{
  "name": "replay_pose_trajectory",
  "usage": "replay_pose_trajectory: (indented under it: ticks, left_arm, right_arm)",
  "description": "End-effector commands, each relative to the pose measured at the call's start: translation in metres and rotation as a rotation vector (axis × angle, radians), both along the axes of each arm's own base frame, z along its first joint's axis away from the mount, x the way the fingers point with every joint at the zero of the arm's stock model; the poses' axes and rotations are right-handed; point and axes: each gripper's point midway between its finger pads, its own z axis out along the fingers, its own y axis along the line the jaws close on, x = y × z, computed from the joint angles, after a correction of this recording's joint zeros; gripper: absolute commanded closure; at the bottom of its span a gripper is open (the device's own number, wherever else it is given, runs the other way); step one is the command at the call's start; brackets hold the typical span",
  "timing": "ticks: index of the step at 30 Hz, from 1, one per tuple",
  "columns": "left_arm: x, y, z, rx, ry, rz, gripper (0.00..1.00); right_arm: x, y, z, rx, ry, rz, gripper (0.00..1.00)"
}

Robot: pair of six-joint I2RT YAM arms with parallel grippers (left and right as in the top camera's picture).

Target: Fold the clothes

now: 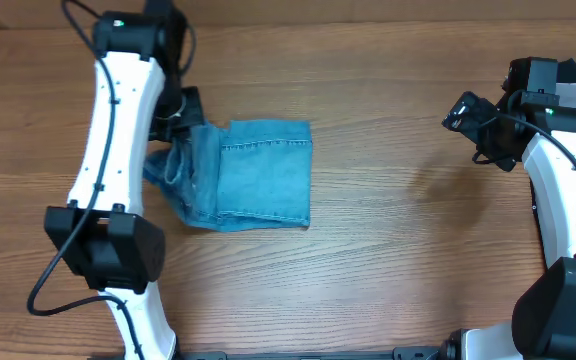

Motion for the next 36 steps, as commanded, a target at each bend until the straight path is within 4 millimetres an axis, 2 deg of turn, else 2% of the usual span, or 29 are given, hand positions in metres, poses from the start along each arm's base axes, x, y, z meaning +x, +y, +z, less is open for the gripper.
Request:
replay_pose_trajectory:
  ticks: [1, 10, 13, 17, 20, 28, 34, 36]
  left_arm:
    - [0.001, -0.033, 0.023, -0.018, -0.097, -0.037, 0.96]
    - [0.028, -0.091, 0.026, -0.082, -0.244, -0.124, 0.96]
    - [0.034, -0.105, 0.019, -0.088, -0.251, -0.148, 0.96]
    - [0.039, -0.12, 0.002, -0.109, -0.233, -0.156, 0.96]
    - [0.043, -0.14, -0.018, -0.145, -0.202, -0.185, 0.96]
    - [0.037, -0.182, -0.067, -0.181, -0.107, -0.289, 0.96]
    - [0.029, -0.212, -0.089, -0.174, -0.089, -0.415, 0.96]
    - [0.026, -0.218, -0.092, -0.174, -0.086, -0.438, 0.91]
  right_arm:
    - [0.002, -0.002, 0.003, -0.017, -0.009, -0.002, 0.0]
    - [0.002, -0.002, 0.003, -0.017, -0.009, -0.002, 0.0]
    - [0.002, -0.002, 0.003, -0.017, -0.009, -0.002, 0.0]
    - [0.002, -0.002, 0.003, -0.017, -0.009, -0.002, 0.0]
    - [0.002, -0.002, 0.003, -0.017, -0.009, -0.002, 0.0]
    - [0.002, -0.002, 0.003, -0.017, -0.009, -0.002, 0.0]
    - [0.002, -0.002, 0.003, -0.017, -0.009, -0.002, 0.0]
    - [0.002, -0.002, 0.003, -0.017, -0.009, -0.002, 0.0]
